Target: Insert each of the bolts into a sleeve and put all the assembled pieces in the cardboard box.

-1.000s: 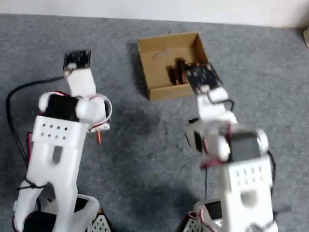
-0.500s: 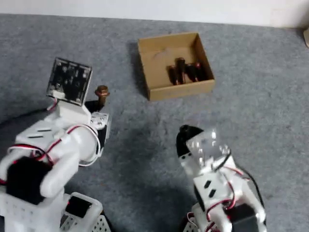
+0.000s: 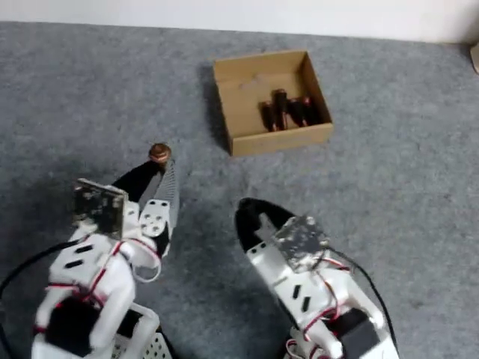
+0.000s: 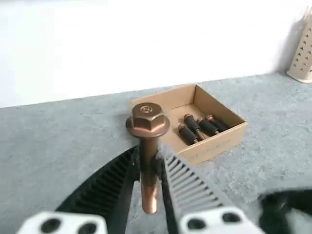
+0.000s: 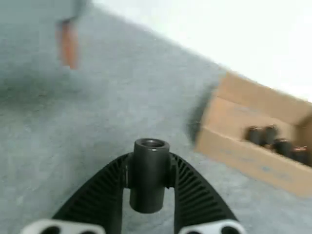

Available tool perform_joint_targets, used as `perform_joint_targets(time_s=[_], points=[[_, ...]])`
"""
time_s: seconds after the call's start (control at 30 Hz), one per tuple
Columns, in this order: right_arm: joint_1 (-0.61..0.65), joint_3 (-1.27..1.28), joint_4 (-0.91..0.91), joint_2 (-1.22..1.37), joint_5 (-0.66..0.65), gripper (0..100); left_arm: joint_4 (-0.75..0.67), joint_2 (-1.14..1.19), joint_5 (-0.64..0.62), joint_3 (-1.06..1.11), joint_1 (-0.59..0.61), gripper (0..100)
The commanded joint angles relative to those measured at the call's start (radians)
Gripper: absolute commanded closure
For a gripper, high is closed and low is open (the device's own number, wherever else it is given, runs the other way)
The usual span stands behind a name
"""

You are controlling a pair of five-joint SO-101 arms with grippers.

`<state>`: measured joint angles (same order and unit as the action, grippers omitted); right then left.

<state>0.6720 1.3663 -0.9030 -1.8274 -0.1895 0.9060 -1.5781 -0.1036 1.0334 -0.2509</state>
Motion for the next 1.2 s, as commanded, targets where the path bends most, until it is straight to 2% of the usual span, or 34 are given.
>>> perform_joint_targets(time_s=[0.0,0.1,0.2,0.5,0.63,0.93,1.03,1.17], points=[[0.039,0.053,0.085,-0.01,0.012,99.3,-0.153,-0.024,-0.13,0.024,-0.082,99],[0.039,0.11,0.12,-0.01,0.012,99.3,-0.238,-0.022,-0.334,0.05,-0.11,99],[0.038,0.128,0.125,-0.01,0.012,99.3,-0.288,-0.022,-0.433,0.105,-0.111,99],[0.001,0.127,0.124,-0.01,0.018,99.3,-0.293,-0.031,-0.434,0.223,-0.226,99],[-0.051,0.127,0.125,-0.012,0.02,99.3,-0.298,-0.031,-0.436,0.248,-0.234,99],[-0.053,0.125,0.127,-0.012,0.02,99.3,-0.302,-0.024,-0.436,0.292,-0.259,99],[-0.053,0.125,0.128,-0.012,0.02,99.3,-0.351,-0.024,-0.436,0.321,-0.295,99],[-0.051,0.125,0.128,-0.012,0.02,99.3,-0.425,-0.025,-0.44,0.351,-0.278,99]])
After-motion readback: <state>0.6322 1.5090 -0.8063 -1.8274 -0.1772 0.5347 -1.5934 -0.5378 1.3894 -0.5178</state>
